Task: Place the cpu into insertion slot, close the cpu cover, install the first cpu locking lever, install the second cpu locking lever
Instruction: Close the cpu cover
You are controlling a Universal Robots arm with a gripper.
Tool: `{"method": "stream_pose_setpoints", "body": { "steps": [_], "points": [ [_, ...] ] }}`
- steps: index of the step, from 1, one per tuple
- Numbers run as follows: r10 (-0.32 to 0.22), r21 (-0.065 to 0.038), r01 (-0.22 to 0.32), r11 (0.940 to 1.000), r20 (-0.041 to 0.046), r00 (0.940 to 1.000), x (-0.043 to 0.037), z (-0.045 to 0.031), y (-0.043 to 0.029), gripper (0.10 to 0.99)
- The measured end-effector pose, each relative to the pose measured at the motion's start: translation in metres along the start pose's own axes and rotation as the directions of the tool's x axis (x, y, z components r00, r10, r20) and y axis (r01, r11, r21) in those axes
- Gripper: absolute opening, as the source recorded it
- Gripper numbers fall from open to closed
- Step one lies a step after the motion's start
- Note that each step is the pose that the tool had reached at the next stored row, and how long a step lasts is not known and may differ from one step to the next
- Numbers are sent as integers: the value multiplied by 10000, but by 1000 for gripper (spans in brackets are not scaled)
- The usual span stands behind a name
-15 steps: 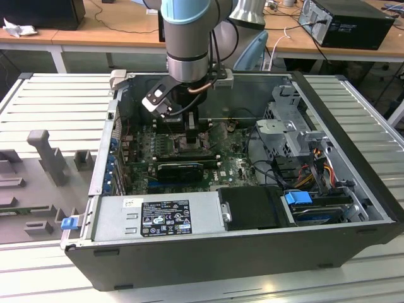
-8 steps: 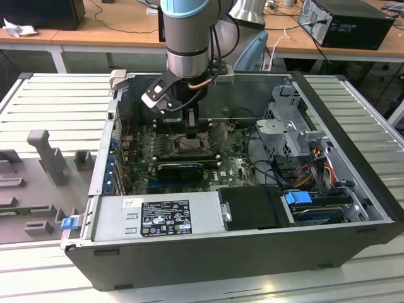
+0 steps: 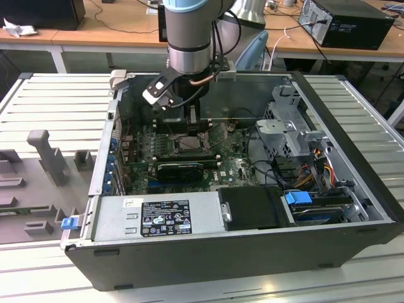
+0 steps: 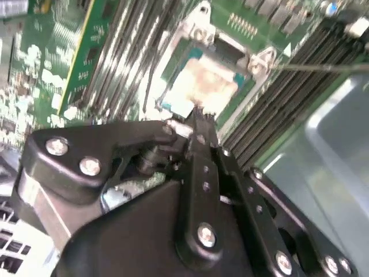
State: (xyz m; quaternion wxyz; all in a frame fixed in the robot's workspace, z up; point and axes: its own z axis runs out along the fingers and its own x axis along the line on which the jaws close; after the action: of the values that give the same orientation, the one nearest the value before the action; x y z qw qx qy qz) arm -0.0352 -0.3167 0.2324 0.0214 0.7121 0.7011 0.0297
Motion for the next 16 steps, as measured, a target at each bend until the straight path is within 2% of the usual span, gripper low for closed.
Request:
{"method": "stream_pose_setpoints", "body": {
  "steps": [1,3,12,14,16],
  "points": [
    [-1,7,1,10000,9,10000,1,-13,39,106],
    [-2,7,2,10000,8,10000,1,-73,44,106],
    [-3,6,3,10000,6,10000,2,-113,47,106],
    [-1,48,1,10000,9,10000,1,-112,80,106],
    [2,98,-2,10000,-29,10000,2,-108,120,106]
  ]
}}
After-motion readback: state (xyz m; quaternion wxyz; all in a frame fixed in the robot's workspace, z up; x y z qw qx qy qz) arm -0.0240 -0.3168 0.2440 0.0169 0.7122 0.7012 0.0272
